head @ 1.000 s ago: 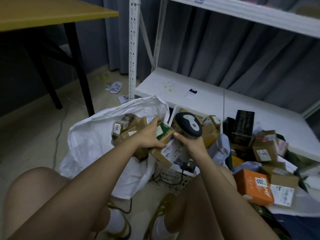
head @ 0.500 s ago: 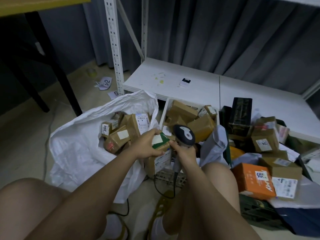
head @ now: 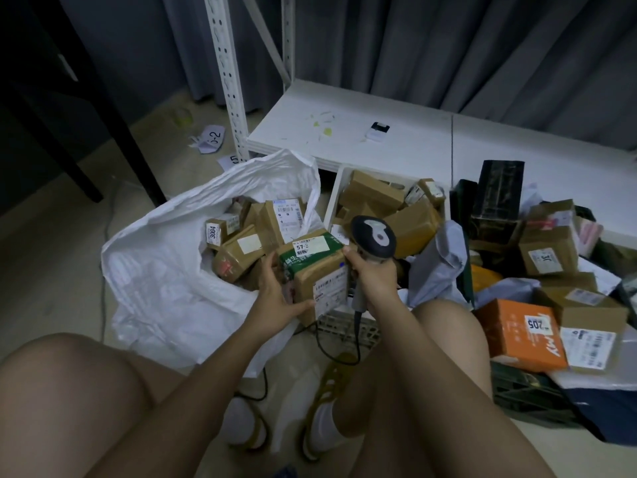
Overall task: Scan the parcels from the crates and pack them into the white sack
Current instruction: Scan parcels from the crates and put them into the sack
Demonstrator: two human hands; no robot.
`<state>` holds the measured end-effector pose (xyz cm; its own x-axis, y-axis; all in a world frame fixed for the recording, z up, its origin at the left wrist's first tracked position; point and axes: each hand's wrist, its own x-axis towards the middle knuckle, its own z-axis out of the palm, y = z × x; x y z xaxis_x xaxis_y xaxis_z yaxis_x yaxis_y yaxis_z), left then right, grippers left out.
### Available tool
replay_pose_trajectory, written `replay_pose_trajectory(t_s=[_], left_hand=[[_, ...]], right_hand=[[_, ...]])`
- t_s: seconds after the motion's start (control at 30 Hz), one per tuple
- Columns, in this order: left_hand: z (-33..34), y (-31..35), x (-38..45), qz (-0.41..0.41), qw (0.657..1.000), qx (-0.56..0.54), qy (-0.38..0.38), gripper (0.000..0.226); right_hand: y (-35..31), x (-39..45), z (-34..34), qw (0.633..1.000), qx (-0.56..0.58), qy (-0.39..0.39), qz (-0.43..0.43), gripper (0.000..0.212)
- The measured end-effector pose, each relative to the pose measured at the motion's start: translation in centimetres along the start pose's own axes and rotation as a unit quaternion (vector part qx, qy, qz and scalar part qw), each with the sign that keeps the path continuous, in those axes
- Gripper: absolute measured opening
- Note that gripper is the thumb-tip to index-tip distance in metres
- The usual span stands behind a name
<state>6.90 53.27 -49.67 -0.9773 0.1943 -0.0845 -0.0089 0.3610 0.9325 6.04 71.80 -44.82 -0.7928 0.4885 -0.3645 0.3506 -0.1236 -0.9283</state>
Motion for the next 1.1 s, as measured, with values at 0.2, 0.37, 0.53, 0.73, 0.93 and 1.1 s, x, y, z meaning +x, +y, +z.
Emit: replay_pose_trajectory(t_s=[0.2, 0.37, 0.53, 0.73, 0.93, 1.1], left_hand=[[-1.3, 0.9, 0.9, -0.033, 0.999, -0.02, 0.016, 0.103], [-5.7, 3.6, 0.7, -0.073, 0.987, -0.12, 0.077, 0.079], [-10.1, 5.0, 0.3, -0.112, 0.966, -0.181, 0.147, 0.065], [-13.2, 4.5, -0.2, -0.117, 0.956, -0.192, 0.186, 0.067], [-14.9, 5.0, -0.6, -0.085, 0.957, -0.149, 0.232, 0.074], [-15.1, 5.5, -0.8, -0.066, 0.957, -0.146, 0.244, 0.075]], right_hand=[[-1.7, -0.5, 0.5, 0.999, 0.035, -0.013, 0.019, 0.043], [-4.3, -2.2, 0.3, 0.993, 0.076, -0.093, -0.021, 0.018], [-6.1, -5.1, 0.6, 0.972, -0.073, -0.204, -0.095, 0.02], [-5.6, -7.9, 2.0, 0.935, -0.164, -0.281, -0.145, 0.034], [-5.0, -9.7, 2.3, 0.926, -0.179, -0.296, -0.151, 0.016], [-4.7, -10.1, 2.8, 0.93, -0.19, -0.267, -0.168, 0.019]])
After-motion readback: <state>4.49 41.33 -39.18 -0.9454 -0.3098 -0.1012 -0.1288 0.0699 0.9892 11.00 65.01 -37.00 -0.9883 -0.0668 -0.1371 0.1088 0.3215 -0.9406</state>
